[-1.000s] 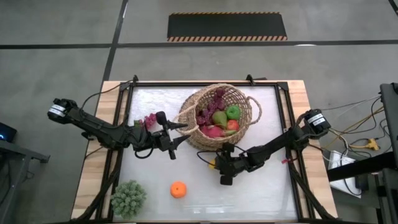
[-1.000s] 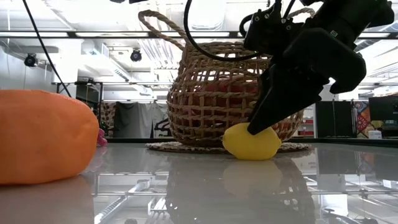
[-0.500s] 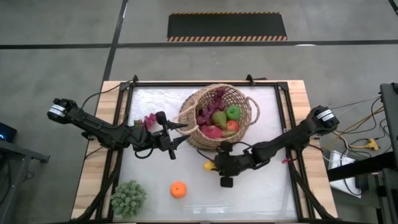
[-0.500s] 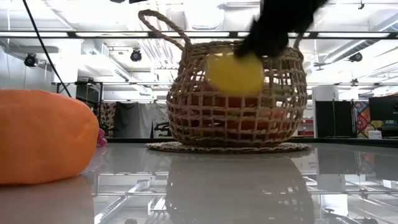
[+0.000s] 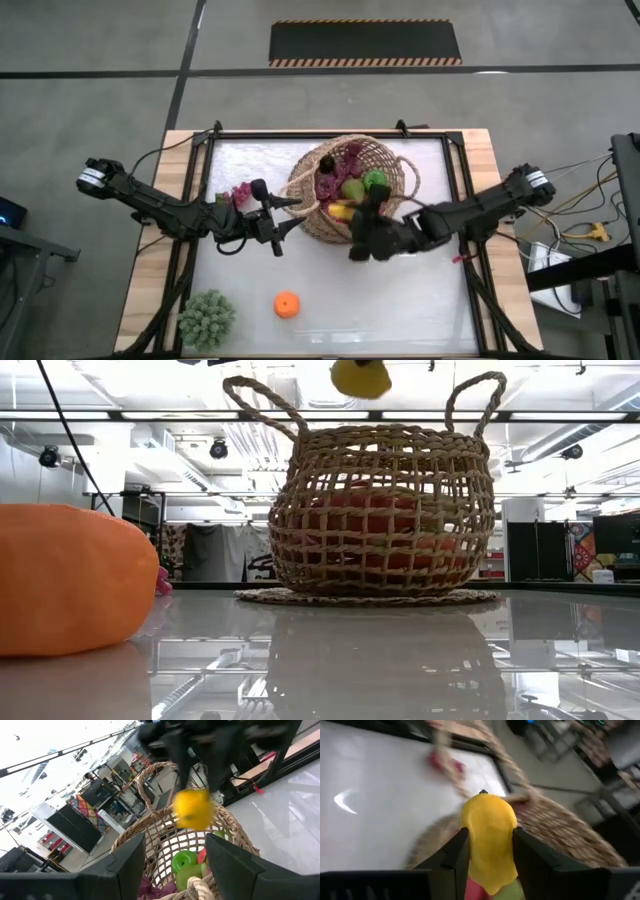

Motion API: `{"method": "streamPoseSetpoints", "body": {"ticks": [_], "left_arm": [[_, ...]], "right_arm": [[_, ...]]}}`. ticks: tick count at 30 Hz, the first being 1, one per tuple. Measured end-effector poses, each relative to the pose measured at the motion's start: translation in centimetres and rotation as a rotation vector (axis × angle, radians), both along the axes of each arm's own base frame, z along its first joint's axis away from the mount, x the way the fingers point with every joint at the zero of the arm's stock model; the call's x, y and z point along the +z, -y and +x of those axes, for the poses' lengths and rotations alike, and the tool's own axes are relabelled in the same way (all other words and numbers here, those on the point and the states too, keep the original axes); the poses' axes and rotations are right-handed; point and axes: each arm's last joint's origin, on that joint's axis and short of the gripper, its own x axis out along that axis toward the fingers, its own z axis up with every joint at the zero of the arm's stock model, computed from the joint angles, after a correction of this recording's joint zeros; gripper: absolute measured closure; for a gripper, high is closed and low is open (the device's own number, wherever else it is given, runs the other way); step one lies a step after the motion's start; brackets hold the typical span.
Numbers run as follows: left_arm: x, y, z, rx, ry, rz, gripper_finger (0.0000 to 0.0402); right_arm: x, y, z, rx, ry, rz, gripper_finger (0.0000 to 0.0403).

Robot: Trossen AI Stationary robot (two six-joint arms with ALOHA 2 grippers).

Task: Build produce basket
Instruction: Put the yellow lemon into the brown basket, then put the orange into the brown basket

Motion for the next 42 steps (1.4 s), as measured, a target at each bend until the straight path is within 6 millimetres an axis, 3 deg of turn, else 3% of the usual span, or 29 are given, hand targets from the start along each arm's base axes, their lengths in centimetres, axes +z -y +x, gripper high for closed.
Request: {"method": "streamPoseSetpoints", "body": {"ticks": [15, 19, 23, 27, 32, 42], "left_arm": [[0.0, 0.0, 0.0, 0.000, 0.000, 0.000, 0.0212], [0.0, 0.0, 0.0, 0.000, 0.000, 0.000, 0.0212], [0.0, 0.0, 0.0, 0.000, 0.000, 0.000, 0.0212], [0.0, 0.0, 0.0, 0.000, 0.000, 0.000, 0.0212], [0.0, 0.0, 0.0, 0.000, -0.001, 0.000, 0.0212], [0.0, 0.0, 0.0, 0.000, -0.001, -0.001, 0.0212]], "right_arm": [[-1.2, 10.7, 1.7, -0.426, 0.047, 0.152, 0.0272], [-1.7, 13.0, 2.0, -0.513, 0.065, 0.185, 0.0240], [-2.1, 14.1, 2.1, -0.539, 0.075, 0.200, 0.0192], [-1.7, 13.8, 2.0, -0.519, 0.092, 0.209, 0.0156], [-0.9, 12.0, 1.6, -0.465, 0.112, 0.217, 0.0146], [0.4, 3.5, 0.3, -0.225, 0.139, 0.174, 0.0152]]}}
